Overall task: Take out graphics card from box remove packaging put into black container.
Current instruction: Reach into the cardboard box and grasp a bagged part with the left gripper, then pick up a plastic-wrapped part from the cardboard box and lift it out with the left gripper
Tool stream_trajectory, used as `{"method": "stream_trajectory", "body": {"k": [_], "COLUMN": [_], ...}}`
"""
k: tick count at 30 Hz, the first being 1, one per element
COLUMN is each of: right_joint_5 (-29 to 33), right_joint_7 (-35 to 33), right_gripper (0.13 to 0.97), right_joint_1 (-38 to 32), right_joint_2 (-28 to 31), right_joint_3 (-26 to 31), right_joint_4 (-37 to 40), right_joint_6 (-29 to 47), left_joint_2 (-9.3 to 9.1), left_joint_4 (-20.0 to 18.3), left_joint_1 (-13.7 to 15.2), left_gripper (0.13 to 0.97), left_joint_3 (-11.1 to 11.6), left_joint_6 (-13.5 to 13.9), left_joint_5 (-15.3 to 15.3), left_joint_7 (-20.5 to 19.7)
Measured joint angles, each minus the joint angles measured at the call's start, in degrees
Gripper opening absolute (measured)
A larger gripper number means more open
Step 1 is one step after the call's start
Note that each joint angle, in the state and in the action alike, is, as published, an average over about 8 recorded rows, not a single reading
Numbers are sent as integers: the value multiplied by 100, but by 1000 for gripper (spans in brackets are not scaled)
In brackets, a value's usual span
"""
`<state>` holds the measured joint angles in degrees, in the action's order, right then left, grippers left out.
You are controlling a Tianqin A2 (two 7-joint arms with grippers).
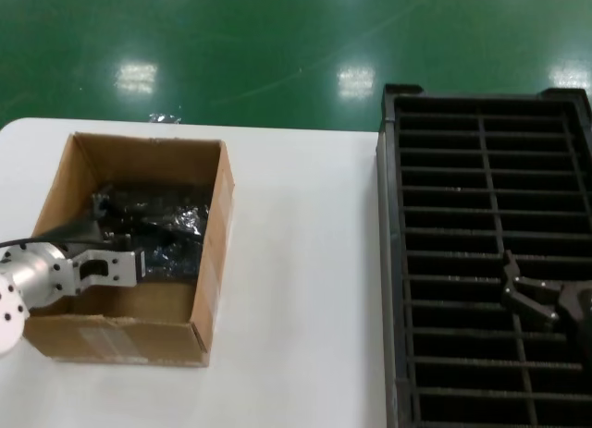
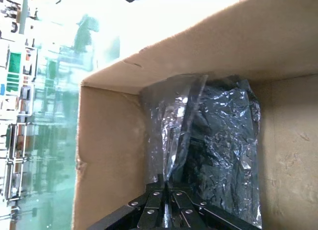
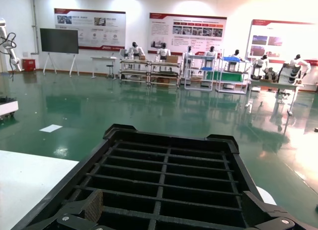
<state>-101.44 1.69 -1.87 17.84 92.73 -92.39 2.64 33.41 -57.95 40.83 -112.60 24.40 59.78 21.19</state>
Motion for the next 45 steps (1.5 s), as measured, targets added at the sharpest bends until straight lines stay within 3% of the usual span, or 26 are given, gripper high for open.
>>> {"method": "stream_trajectory", "body": {"k": [10,15,25,33,38,45], "right_joint_5": [0,0,0,0,0,0], "right_joint_7": [0,0,0,0,0,0], "right_gripper": [966,966,966,966,966,966], "right_joint_1": [0,0,0,0,0,0], "right_joint_2": [0,0,0,0,0,0], "right_joint_3": [0,0,0,0,0,0], "right_joint_4": [0,0,0,0,0,0], "right_joint_6": [0,0,0,0,0,0], "left_joint_2": [170,272,633,810,891,1025], "left_joint_4": [-711,-1251,-3271,-4757,-5315,-5624], "left_joint_1": [-338,-573,-1432,-2141,-2462,-2701], "left_gripper": [143,139,139,139,139,139], "left_joint_3": [280,542,1502,2182,2257,1964], "left_joint_6": [65,138,724,1030,1090,1096], "left_joint_5": [-302,-527,-1137,-1275,-1125,-778], "left_joint_7": [-344,-563,-1293,-1578,-1519,-1193]}}
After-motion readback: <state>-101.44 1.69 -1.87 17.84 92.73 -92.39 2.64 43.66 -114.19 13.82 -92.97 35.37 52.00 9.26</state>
